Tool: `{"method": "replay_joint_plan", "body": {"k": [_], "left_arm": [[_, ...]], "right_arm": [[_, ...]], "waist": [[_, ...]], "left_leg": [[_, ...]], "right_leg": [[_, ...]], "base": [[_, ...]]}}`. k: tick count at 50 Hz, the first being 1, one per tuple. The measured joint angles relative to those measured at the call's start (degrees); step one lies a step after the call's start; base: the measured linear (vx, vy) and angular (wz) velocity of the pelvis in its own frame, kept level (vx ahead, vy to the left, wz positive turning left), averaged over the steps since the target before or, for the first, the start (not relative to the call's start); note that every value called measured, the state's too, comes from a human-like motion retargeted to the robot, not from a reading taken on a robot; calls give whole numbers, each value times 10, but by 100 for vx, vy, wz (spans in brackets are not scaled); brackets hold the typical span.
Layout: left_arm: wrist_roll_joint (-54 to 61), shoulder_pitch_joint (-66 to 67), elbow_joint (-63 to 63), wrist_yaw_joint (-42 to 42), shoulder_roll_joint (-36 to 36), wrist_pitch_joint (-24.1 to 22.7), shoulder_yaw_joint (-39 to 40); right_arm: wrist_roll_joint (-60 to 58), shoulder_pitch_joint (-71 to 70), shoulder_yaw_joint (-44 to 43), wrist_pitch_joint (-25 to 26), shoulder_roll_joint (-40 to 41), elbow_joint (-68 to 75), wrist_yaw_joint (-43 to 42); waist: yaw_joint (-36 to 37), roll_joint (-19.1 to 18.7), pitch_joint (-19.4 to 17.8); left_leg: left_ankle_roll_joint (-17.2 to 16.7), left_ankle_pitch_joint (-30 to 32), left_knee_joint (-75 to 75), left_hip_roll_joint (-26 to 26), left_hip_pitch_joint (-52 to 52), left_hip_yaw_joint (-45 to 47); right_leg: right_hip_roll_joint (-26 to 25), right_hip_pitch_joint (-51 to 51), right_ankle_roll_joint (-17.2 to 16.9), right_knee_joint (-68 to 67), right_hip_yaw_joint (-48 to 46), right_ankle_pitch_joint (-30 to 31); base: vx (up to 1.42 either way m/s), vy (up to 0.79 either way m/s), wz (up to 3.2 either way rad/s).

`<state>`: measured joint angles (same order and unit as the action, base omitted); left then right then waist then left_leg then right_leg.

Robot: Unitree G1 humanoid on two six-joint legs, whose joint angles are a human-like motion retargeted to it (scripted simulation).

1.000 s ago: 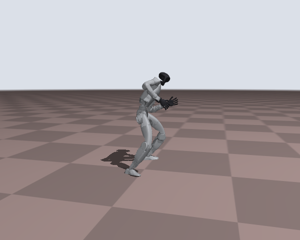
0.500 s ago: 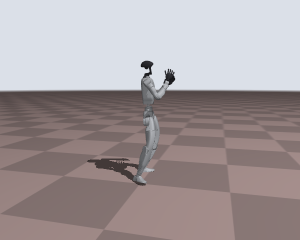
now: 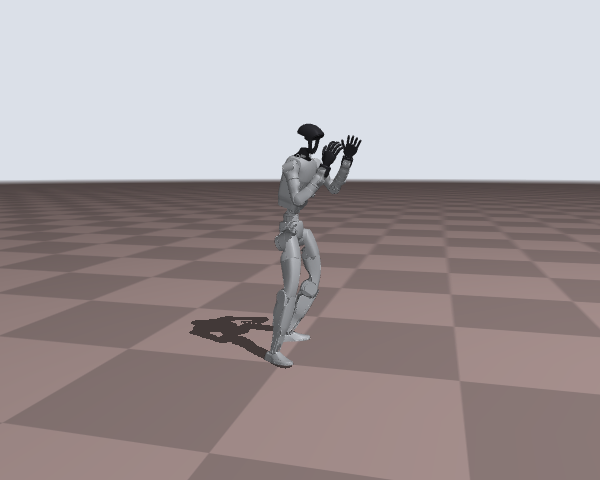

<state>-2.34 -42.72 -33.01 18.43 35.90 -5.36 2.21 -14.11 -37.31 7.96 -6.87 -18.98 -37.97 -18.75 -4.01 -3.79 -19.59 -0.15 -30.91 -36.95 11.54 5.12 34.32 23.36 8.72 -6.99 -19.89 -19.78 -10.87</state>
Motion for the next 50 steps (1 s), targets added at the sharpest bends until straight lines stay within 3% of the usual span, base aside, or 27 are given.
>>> {"method": "replay_joint_plan", "body": {"k": [2, 4, 5, 7, 8, 9, 10, 13, 15, 18, 20, 22, 23, 25, 27, 29, 32, 35, 37, 38, 40, 42, 43, 47, 50], "left_arm": [[-92, -130, 130, -14, 86, 60, -78], [-156, -361, 394, 19, 132, 101, -287], [-166, -491, 563, 39, 120, 114, -419], [-172, -659, 945, 20, 24, 115, -628], [-134, -697, 1108, -8, -28, 94, -696], [-121, -715, 1159, -46, -37, 79, -718], [-122, -723, 1155, -88, -24, 66, -717], [-136, -658, 812, 89, 94, 52, -598], [-93, -588, 581, 132, 122, 35, -519], [-59, -307, 271, 41, 103, -11, -240], [-19, -158, 125, 1, 36, -39, -106], [54, -65, 40, 1, -58, -56, -71], [128, -26, 11, 6, -100, -74, -65], [312, 28, -28, 20, -182, -124, -80], [466, 68, -44, 7, -228, -147, -93], [579, 106, -38, -40, -264, -140, -106], [652, 143, 3, -74, -298, -130, -157], [797, 163, 32, -120, -320, -124, -216], [815, 179, 45, -165, -288, -98, -231], [871, 205, 46, -177, -292, -94, -240], [834, 244, 48, -198, -265, -79, -245], [833, 280, 36, -188, -250, -73, -252], [834, 291, 33, -187, -244, -70, -255], [824, 301, 21, -188, -238, -43, -251], [794, 290, -8, -188, -254, -10, -237]], "right_arm": [[42, 70, 12, -6, -22, -35, 7], [78, 136, 23, -14, -51, -64, -9], [97, 168, 24, -20, -66, -75, -21], [101, 201, 38, -34, -95, -81, -69], [94, 208, 39, -36, -114, -78, -87], [96, 219, 28, -40, -131, -82, -79], [104, 234, 10, -45, -147, -88, -59], [86, 267, -31, -62, -159, -113, -105], [6, 190, -44, -26, -187, -94, -79], [-117, -80, 15, 26, -272, 85, -89], [-141, -327, 168, 89, -286, 349, -119], [4, -500, 286, 132, -245, 684, -58], [173, -547, 299, 130, -214, 821, -43], [467, -576, 258, 57, -211, 901, -159], [512, -555, 213, -25, -253, 792, -231], [472, -473, 143, -64, -270, 604, -229], [455, -303, 46, -117, -235, 330, -188], [410, -165, 7, -139, -135, 129, -157], [377, -119, -2, -132, -68, 58, -108], [380, -75, -13, -128, -45, 22, -84], [362, -19, -25, -116, -17, -21, -30], [355, 32, -1, -107, 0, -48, -4], [358, 53, 17, -105, 3, -55, 6], [299, 123, 38, -85, -29, -81, 34], [289, 158, 32, -73, -74, -118, 45]], "waist": [[-19, -1, 1], [-37, 4, 7], [-44, 7, 13], [-81, 15, 19], [-101, 17, 22], [-118, 22, 27], [-133, 28, 35], [-95, 51, 60], [-39, 62, 48], [43, 59, 74], [104, 62, 73], [160, 72, 77], [179, 78, 75], [213, 89, 60], [225, 88, 38], [223, 79, 23], [226, 69, 5], [239, 72, -17], [238, 78, -42], [238, 77, -32], [231, 73, -27], [228, 77, -18], [229, 71, -13], [233, 29, -5], [232, -25, -43]], "left_leg": [[-4, 9, 9, -5, -8, 25], [-6, 21, 20, -15, -6, 38], [-5, 28, 26, -21, -1, 39], [1, 36, 28, -26, 16, 24], [2, 40, 29, -28, 27, 12], [-1, 45, 35, -29, 33, 5], [-7, 51, 44, -30, 36, 0], [-22, 69, 73, -35, 19, 19], [-30, 82, 96, -37, 1, 25], [-37, 81, 103, -22, -10, 23], [-37, 79, 99, -13, -16, 24], [-37, 83, 85, -6, -1, 10], [-34, 88, 80, -2, 8, 0], [-31, 95, 68, 5, 33, -38], [-42, 107, 67, 14, 59, -90], [-64, 122, 81, 20, 77, -152], [-119, 154, 132, 34, 78, -228], [-138, 191, 203, 46, 53, -269], [-142, 211, 238, 56, 40, -282], [-141, 214, 245, 58, 43, -288], [-144, 222, 257, 71, 48, -295], [-74, 223, 246, 74, 66, -284], [-63, 221, 241, 85, 72, -281], [-56, 186, 140, 123, 122, -279], [-87, 146, -4, 136, 156, -290]], "right_leg": [[-1, 4, -27, 26, 14, 13], [3, 11, -51, 47, 15, 25], [7, 13, -61, 56, 8, 30], [12, 5, -69, 71, -23, 36], [13, 1, -73, 80, -41, 39], [12, -3, -76, 88, -53, 43], [10, -5, -77, 95, -63, 48], [4, -4, -76, 113, -51, 55], [-4, -12, -67, 123, -46, 59], [-17, -13, -55, 108, -43, 44], [-21, -12, -48, 90, -41, 31], [-15, -3, -39, 58, -50, 13], [-12, 0, -29, 39, -58, 2], [-7, 1, -12, 2, -90, -18], [-9, -9, 13, -29, -137, -38], [-19, -27, 34, -49, -183, -49], [-51, -49, 53, -62, -206, -48], [-84, -38, 29, -85, -115, -39], [-113, -24, 1, -98, -12, -41], [-126, -14, -18, -104, 39, -50], [-139, -8, -35, -111, 105, -77], [-82, -10, -3, -120, 63, -84], [-49, -13, 16, -126, 23, -89], [61, -15, 67, -164, -61, -118], [142, 1, 48, -239, -50, -131]], "base": [[0, 1, -111], [-2, 1, -64], [0, 0, 0], [1, -1, 59], [3, -3, 81], [5, -5, 70], [9, -9, 22], [11, -14, -37], [7, -14, -31], [7, -16, -8], [2, -19, 13], [2, -22, 75], [2, -26, 126], [3, -31, 177], [2, -36, 229], [0, -37, 238], [-3, -39, 187], [-7, -42, 114], [-9, -40, 68], [-8, -37, 52], [-10, -37, 26], [-14, -39, -22], [-15, -38, -57], [-18, -36, -64], [-24, -31, -61]]}}
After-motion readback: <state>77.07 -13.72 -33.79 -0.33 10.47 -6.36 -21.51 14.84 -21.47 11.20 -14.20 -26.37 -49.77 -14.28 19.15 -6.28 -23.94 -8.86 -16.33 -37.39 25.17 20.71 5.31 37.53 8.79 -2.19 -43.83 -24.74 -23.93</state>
